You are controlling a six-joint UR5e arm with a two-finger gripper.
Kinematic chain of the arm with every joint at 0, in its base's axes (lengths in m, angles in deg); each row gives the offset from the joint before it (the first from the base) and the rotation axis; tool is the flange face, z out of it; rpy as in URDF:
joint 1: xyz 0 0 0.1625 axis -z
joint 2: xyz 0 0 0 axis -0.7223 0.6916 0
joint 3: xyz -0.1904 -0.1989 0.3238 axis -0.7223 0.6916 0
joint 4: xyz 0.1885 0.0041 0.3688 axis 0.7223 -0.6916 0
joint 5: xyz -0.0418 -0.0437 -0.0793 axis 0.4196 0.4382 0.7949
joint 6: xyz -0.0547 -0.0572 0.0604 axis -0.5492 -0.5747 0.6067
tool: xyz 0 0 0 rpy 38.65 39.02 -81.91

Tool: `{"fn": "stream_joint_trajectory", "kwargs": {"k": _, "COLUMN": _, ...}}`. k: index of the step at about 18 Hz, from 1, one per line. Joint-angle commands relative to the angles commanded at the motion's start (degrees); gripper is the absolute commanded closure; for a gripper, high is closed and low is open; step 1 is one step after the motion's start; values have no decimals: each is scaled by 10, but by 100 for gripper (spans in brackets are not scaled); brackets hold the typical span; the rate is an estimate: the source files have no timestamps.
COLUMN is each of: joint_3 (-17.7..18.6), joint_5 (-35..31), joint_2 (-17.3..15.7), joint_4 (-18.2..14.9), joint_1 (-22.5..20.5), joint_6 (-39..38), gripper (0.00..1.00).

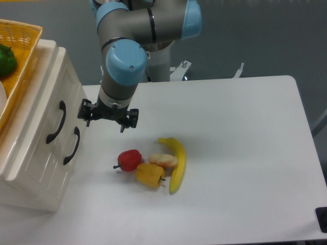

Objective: Slide the top white drawer open
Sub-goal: 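Lower the gripper onto the upper drawer's black handle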

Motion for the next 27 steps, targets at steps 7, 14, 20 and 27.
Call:
{"fn": "stream_joint_trajectory", "kwargs": {"k": 7, "joint_3": 1, "joint_5": 38, "joint_2": 2, "joint_4": -1, "joint_1": 11, "joint_6": -3, "gripper": 0}}
{"fn": "stream_joint_trajectory", "kwargs": {"k": 14, "joint_3": 1, "joint_5": 43, "joint_2": 10, "joint_4": 1, "joint_1": 36, "joint_6": -2, "gripper": 0}}
{"fn": "stream_joint_trajectory", "kwargs": {"k": 20, "joint_3": 1, "joint_5": 44, "joint_2": 11, "joint_4": 3, "joint_1": 44, "joint_6": 3, "gripper": 0}}
{"fn": "stream_joint_trajectory", "kwargs": {"k": 27, "joint_3": 2, "joint_5": 44, "joint_2": 11, "joint_4": 4, "joint_1": 46, "joint_6": 4, "gripper": 0}}
